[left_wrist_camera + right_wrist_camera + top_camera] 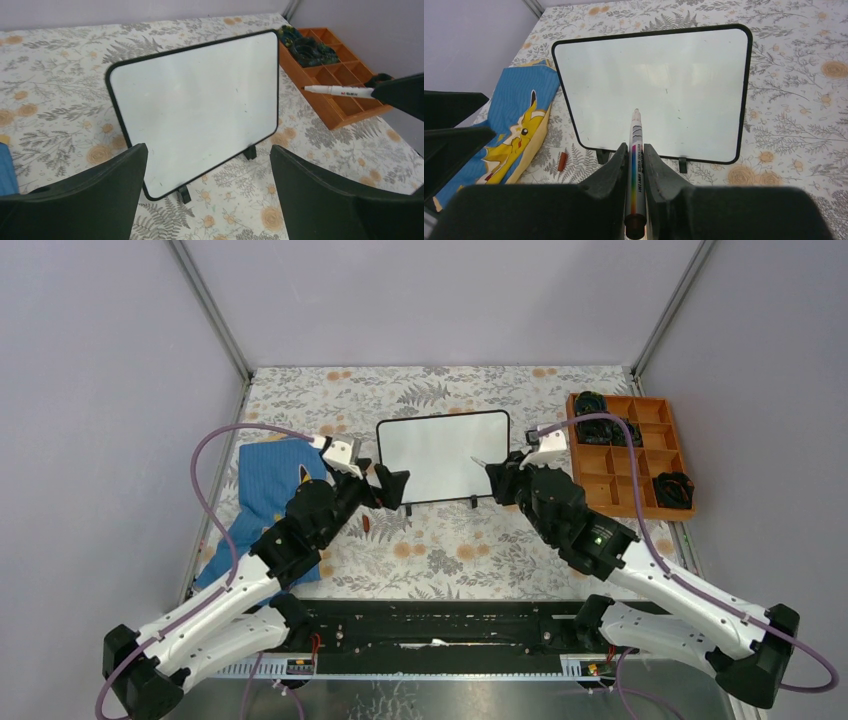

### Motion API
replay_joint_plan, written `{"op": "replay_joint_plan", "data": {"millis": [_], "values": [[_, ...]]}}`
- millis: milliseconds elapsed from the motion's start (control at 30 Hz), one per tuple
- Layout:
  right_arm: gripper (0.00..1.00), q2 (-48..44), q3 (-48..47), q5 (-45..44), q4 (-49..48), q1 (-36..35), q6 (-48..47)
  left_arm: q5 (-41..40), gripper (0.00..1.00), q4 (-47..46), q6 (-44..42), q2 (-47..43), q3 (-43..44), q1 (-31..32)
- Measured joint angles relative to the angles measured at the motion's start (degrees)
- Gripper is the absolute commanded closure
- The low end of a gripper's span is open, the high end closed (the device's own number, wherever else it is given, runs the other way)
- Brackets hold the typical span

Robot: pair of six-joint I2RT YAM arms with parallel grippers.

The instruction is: Write a sentence on the whiteboard

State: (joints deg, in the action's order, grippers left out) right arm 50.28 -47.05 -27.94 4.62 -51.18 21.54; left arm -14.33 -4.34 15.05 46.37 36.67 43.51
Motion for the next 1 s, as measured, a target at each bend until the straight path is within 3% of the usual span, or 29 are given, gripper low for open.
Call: {"op": "replay_joint_plan", "data": {"millis": [267, 467, 633, 1000], "values": [[1.0, 5.57, 0.42, 1.2, -6.54, 0.0, -0.17, 6.03, 0.01, -1.73, 5.25, 2.64, 1.7, -10.47], [1.0, 6.88, 0.42, 5.27, -7.15, 0.0, -1.92, 16.85, 0.01, -1.25, 11.87, 11.26, 7.26, -19.08], [1.0, 4.31, 0.76, 9.73, -7.45, 0.0, -3.85, 26.25, 0.01, -3.52, 17.2, 14.4, 6.25, -26.1], [1.0, -2.6, 4.26, 14.1, -7.48, 0.0, -5.25, 35.19, 0.05, -8.04, 21.27, 14.51, -2.4, -28.3]]}}
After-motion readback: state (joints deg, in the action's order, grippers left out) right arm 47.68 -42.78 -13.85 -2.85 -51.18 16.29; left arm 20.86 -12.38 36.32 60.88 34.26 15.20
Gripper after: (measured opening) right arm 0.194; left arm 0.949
